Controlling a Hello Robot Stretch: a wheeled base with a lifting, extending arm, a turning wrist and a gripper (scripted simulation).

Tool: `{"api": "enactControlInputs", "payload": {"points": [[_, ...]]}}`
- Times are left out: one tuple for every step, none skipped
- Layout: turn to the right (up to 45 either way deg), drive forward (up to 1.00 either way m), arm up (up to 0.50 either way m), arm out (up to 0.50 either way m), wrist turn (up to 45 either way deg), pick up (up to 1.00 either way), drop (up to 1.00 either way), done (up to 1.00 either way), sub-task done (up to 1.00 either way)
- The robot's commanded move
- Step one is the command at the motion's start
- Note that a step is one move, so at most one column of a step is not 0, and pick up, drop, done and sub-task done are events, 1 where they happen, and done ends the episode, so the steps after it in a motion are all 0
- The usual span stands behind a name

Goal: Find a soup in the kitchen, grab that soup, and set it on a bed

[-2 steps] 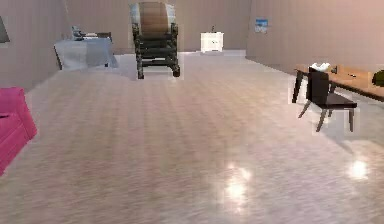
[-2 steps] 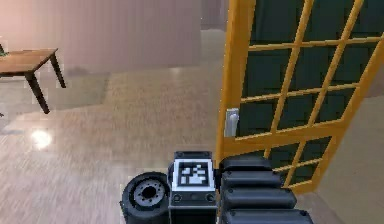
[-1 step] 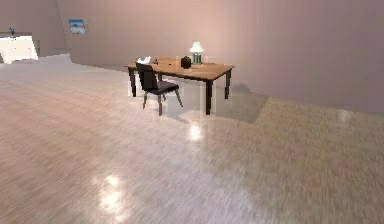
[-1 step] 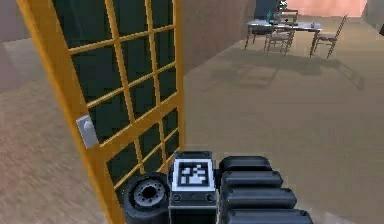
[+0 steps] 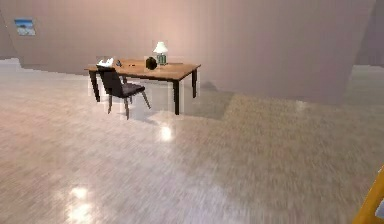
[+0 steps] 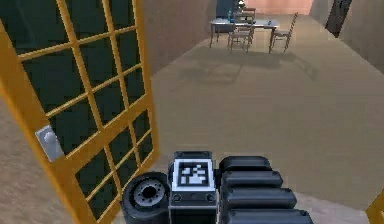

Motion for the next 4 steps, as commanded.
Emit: {"api": "enactControlInputs", "payload": {"points": [[0.0,0.5,0.0,0.0,0.0,0.0,0.0,0.0,0.0],[18.0,0.0,0.0,0.0,0.0,0.0,0.0,0.0,0.0],[0.0,0.65,0.0,0.0,0.0,0.0,0.0,0.0,0.0],[39.0,0.0,0.0,0.0,0.0,0.0,0.0,0.0,0.0]]}}
